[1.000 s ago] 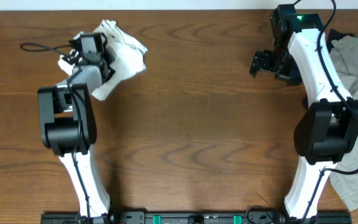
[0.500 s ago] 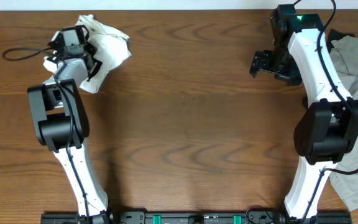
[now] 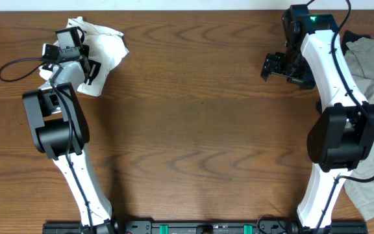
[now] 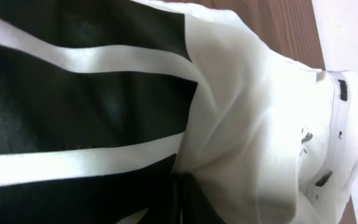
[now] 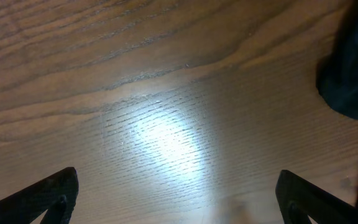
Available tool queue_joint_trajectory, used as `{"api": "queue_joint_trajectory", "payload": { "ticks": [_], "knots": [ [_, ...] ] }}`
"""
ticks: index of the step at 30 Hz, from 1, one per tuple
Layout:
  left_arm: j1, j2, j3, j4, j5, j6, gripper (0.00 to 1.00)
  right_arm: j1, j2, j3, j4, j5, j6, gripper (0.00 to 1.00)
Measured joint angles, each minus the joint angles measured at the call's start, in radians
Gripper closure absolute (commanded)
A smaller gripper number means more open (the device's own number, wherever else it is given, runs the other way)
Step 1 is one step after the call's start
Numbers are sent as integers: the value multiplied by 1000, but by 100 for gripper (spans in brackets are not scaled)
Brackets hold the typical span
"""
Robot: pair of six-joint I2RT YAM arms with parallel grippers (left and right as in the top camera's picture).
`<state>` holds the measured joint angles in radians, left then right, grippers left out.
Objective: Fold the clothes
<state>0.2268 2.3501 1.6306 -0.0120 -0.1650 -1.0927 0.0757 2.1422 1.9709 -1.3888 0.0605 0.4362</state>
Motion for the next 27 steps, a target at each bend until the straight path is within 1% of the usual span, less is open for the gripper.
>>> {"api": "queue_joint_trajectory", "payload": {
  "ticks": [11,21,27],
  "knots": [
    [2,13,14,-2,-7,-100,94,0,0,0,0,0,0,1],
    [12,52,41,69,-8,-179,94,0,0,0,0,0,0,1],
    [12,53,41,71,-11,-284,94,0,0,0,0,0,0,1]
  ]
}}
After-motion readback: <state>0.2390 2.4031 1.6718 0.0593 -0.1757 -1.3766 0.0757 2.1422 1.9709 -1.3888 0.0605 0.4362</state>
